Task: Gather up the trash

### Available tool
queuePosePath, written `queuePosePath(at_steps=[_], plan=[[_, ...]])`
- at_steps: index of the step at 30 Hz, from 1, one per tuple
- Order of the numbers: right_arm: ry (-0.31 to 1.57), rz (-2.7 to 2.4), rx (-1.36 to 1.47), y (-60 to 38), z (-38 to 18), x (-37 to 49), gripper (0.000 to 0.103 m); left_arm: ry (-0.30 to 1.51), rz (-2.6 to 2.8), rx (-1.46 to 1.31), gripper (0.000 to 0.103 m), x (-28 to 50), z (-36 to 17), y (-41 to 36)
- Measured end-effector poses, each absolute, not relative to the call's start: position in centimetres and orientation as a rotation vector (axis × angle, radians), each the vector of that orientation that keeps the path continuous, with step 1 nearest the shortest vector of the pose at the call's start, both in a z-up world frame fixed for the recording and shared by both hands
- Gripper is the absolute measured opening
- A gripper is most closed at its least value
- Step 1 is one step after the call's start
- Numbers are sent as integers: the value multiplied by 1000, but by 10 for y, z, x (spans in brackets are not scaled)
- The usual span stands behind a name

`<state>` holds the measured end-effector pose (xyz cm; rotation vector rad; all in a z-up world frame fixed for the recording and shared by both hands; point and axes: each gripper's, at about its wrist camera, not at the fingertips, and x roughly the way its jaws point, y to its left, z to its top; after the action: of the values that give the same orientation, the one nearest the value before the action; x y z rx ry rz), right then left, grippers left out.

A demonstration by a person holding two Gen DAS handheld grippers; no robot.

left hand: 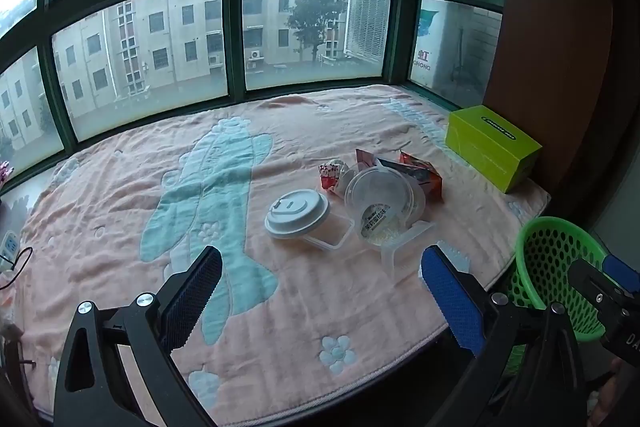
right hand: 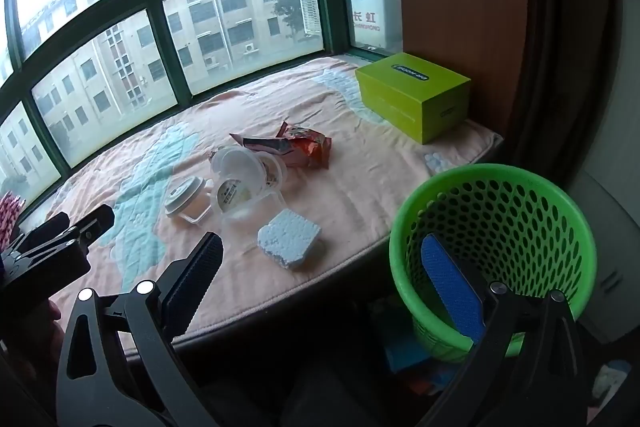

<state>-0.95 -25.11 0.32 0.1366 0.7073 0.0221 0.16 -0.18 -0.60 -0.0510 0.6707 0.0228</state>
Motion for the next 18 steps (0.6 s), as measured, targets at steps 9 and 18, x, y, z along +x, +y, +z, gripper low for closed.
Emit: queuePosePath(at_steps=[9,18], plan=[[709,25,144,-252,2,-10,98,674,27,-56,97,2,-6,1],[711,27,143,-252,2,-10,98,678,28,-59,97,2,-7,2]])
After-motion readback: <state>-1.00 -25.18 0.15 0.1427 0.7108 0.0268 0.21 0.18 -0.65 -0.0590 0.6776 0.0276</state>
